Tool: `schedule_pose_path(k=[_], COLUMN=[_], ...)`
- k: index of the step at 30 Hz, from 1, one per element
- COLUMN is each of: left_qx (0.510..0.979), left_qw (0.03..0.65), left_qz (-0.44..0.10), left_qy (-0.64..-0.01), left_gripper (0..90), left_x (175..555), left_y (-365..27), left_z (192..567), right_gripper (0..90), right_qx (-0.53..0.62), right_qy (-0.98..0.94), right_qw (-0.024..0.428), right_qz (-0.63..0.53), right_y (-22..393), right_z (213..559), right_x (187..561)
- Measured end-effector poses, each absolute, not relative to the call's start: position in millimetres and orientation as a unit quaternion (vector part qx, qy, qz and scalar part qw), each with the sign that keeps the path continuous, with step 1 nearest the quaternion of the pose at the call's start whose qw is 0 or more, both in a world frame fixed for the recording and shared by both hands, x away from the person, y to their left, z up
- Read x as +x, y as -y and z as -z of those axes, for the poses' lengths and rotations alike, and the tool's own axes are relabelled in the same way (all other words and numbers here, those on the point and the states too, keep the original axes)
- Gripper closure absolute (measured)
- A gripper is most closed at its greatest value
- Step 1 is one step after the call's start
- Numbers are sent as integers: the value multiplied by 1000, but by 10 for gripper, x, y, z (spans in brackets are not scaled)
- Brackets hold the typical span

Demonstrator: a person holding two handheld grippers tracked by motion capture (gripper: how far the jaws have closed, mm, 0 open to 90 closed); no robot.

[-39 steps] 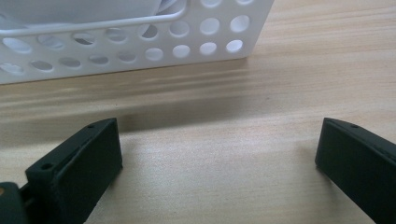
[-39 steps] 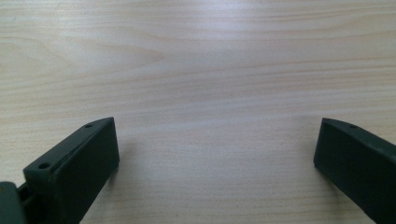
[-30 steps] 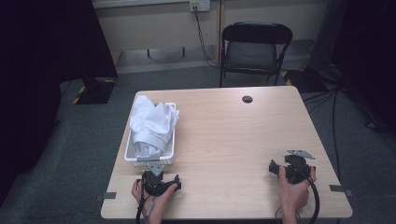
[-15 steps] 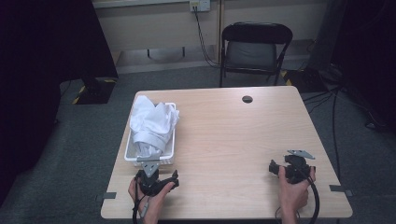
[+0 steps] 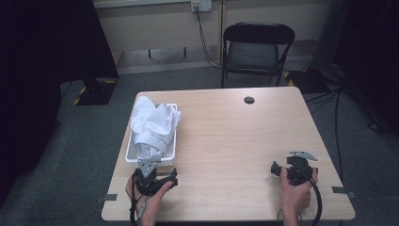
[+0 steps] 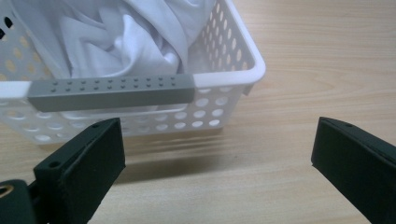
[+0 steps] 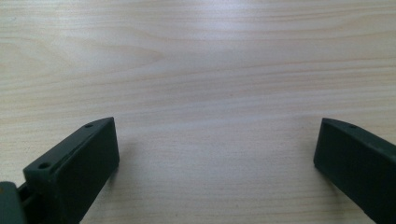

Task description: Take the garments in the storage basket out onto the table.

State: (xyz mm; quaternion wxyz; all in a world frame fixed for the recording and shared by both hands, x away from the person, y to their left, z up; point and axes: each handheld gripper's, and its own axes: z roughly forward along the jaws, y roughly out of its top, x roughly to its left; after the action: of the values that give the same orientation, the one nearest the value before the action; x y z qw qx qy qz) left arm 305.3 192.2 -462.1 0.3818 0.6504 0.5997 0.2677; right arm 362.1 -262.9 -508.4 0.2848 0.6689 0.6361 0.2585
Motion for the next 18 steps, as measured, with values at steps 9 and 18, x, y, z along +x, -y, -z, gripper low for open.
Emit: schedule_pose_path(k=[9,18], left_qx=[650,646], left_qw=[381,398], left_qz=[-277,-279], left_qy=[-596,-589], left_gripper=[23,22], left_x=[3064,3111], left_y=[-1964,-1968], left_z=[4548,4512], right_gripper=[0,0], right_qx=[669,669], right_qy=[-636,-636], right_qw=[285,285], right_qz=[-259,-259], right_y=[2629,2629], right_z=[5084,5084], right_x=[3621,3620])
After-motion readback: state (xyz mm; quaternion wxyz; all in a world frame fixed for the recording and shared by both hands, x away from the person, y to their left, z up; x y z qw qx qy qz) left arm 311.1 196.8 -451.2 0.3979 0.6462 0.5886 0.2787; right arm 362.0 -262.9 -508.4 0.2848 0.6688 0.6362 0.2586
